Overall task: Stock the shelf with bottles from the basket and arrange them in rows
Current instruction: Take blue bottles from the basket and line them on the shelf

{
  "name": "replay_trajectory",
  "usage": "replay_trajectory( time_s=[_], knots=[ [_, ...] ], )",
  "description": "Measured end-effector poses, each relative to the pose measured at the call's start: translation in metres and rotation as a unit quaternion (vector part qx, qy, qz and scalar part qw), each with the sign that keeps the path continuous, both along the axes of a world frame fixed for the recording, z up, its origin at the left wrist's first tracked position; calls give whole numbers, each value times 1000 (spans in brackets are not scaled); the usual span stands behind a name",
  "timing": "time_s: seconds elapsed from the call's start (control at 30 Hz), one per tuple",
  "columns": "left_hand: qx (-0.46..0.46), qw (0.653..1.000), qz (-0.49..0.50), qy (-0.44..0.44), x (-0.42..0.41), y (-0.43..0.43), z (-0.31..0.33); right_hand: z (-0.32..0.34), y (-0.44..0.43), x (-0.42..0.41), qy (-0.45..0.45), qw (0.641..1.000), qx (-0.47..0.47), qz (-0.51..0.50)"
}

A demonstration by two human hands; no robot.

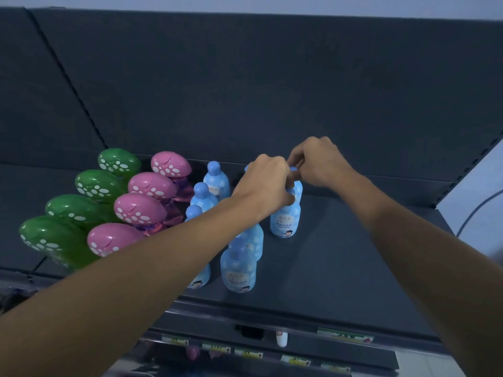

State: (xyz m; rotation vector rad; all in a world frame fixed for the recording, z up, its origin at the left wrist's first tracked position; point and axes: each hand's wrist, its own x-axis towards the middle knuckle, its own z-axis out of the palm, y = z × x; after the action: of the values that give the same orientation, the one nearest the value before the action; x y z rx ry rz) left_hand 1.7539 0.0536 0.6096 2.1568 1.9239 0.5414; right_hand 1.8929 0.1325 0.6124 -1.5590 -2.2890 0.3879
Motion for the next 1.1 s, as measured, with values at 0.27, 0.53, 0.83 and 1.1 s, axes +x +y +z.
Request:
replay_trajectory(
  time_s=[0.27, 0.53, 0.83, 1.1],
  knots=[
    [-18, 1000, -12, -19, 1, -1, 0, 2, -5, 1, 19, 999, -24, -22],
    [-4, 999, -14, -51, -1, -7, -3, 9, -15, -1, 22, 999, 4, -49],
    [34, 999, 15, -18, -48, -26, 16, 34, -50, -22, 11, 995, 55, -84],
    [74, 996, 26, -40, -139, -65, 45, 51, -110, -92, -45, 994, 58, -77]
  ],
)
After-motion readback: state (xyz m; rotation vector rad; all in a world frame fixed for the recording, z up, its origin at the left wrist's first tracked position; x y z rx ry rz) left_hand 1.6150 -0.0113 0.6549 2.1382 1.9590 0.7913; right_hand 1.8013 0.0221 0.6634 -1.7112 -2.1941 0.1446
